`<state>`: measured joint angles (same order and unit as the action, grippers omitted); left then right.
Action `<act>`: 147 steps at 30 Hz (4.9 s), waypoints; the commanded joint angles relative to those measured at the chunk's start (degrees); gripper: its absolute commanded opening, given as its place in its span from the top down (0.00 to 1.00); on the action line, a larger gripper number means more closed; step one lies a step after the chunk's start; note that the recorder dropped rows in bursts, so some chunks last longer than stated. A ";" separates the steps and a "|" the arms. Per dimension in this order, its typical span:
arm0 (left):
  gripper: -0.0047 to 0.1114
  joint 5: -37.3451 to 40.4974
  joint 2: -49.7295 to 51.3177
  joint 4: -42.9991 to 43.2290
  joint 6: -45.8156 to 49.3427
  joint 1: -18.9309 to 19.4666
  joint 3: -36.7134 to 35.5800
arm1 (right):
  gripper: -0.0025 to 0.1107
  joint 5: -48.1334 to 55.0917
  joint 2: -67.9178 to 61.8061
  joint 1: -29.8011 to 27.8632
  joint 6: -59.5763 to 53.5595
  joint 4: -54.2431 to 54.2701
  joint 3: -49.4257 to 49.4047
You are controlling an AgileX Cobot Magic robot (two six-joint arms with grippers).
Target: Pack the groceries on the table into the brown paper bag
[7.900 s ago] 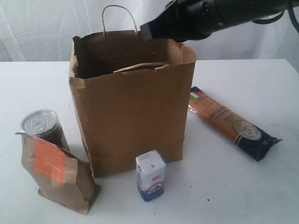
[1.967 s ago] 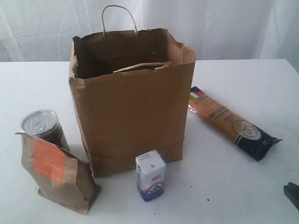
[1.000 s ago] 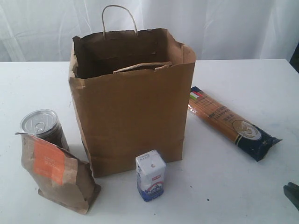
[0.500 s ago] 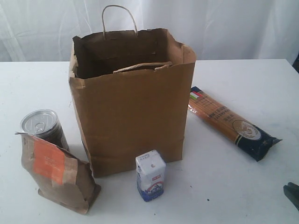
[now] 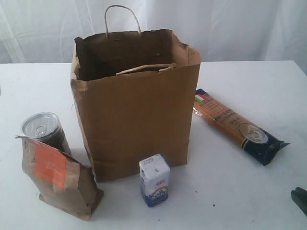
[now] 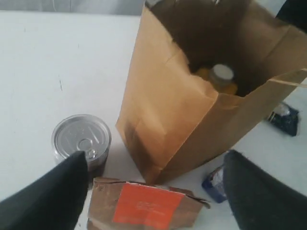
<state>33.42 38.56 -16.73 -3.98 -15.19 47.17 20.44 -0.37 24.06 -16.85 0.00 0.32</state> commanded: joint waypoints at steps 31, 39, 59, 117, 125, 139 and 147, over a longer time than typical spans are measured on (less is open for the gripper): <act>0.05 -3.44 41.47 10.87 2.46 0.23 11.71 | 0.98 -1.05 0.37 -0.35 0.23 0.00 -0.32; 0.05 -3.68 44.72 10.87 2.46 0.23 11.71 | 0.98 -1.05 0.37 -0.35 0.23 0.00 -0.32; 0.06 -2.17 50.02 17.18 0.98 0.23 11.61 | 0.98 -0.93 0.37 -0.35 0.21 0.00 -0.32; 0.96 20.81 48.23 -4.10 22.76 -10.27 57.45 | 0.98 -0.91 0.37 -0.35 1.27 0.00 -0.32; 0.96 18.58 57.17 -1.63 26.00 -14.63 57.45 | 0.98 -0.91 0.37 -0.35 1.27 0.00 -0.32; 0.96 20.69 62.29 2.72 23.72 -15.41 54.54 | 0.98 -0.91 0.37 -0.35 1.27 0.00 -0.32; 0.96 17.22 57.10 2.07 23.72 -15.41 51.57 | 0.98 -0.91 0.37 -0.35 1.27 0.00 -0.32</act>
<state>49.22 96.63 -14.53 20.26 -30.42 99.29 20.44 -0.37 24.06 -15.83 0.00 0.32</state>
